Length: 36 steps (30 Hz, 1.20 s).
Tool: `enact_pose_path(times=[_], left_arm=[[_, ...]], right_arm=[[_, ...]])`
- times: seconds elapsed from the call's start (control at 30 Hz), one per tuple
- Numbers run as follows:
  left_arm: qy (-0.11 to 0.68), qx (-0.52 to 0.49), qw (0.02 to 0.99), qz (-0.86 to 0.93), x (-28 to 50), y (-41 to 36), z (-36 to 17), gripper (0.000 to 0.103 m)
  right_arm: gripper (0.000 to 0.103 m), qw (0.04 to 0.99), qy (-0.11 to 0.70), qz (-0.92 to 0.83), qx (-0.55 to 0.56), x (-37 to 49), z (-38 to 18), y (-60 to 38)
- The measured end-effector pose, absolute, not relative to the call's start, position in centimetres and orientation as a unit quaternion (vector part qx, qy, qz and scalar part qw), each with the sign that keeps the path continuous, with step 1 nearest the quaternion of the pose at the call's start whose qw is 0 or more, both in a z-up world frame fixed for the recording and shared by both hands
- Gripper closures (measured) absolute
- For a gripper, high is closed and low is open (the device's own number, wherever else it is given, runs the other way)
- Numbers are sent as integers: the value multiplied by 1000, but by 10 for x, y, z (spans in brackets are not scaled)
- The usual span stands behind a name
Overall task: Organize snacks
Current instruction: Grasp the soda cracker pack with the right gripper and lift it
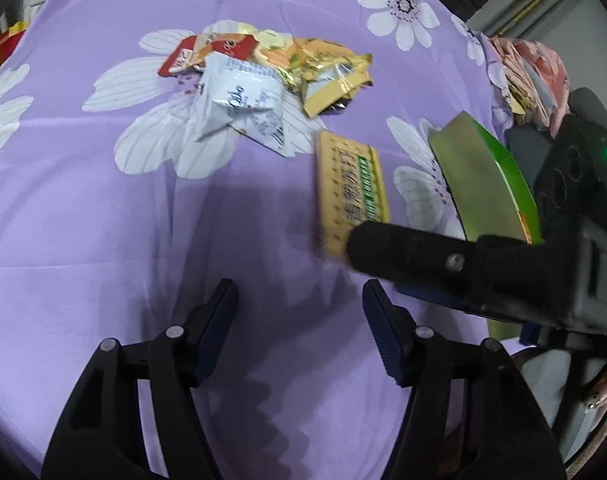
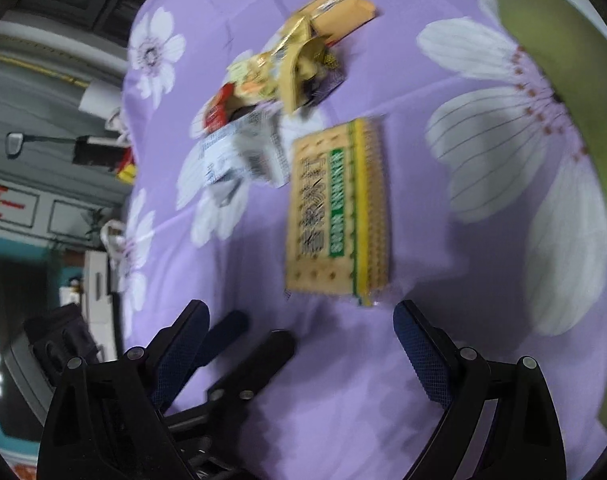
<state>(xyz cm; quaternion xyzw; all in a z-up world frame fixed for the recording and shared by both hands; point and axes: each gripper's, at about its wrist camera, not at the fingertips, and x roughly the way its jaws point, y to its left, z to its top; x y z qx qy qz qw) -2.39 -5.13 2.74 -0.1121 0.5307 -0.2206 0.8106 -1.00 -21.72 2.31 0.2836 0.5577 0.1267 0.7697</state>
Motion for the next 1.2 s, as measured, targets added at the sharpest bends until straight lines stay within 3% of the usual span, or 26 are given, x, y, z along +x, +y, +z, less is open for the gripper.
enact_pose_path(times=[0.07,0.2,0.83,0.97,1.2], left_arm=[[530,-109,813,-214,-26,-51,28,55],[536,-129,806,-217,-25,-48,28,60],[527,-107,808,-241,-26,-83,24,62],[526,-100,809,-245,-24,-89,21,81],[517,-94,813,-251,-24,-91,20,86]], right_arm=[[9,770,561,128,276,-11,23,-213],[11,789,543,110,265,-15,35,-221],[11,800,552,48,230,-9,25,-249],[11,793,550,79,250,-8,20,-239],[27,796,548,88,240,-5,19,-221]])
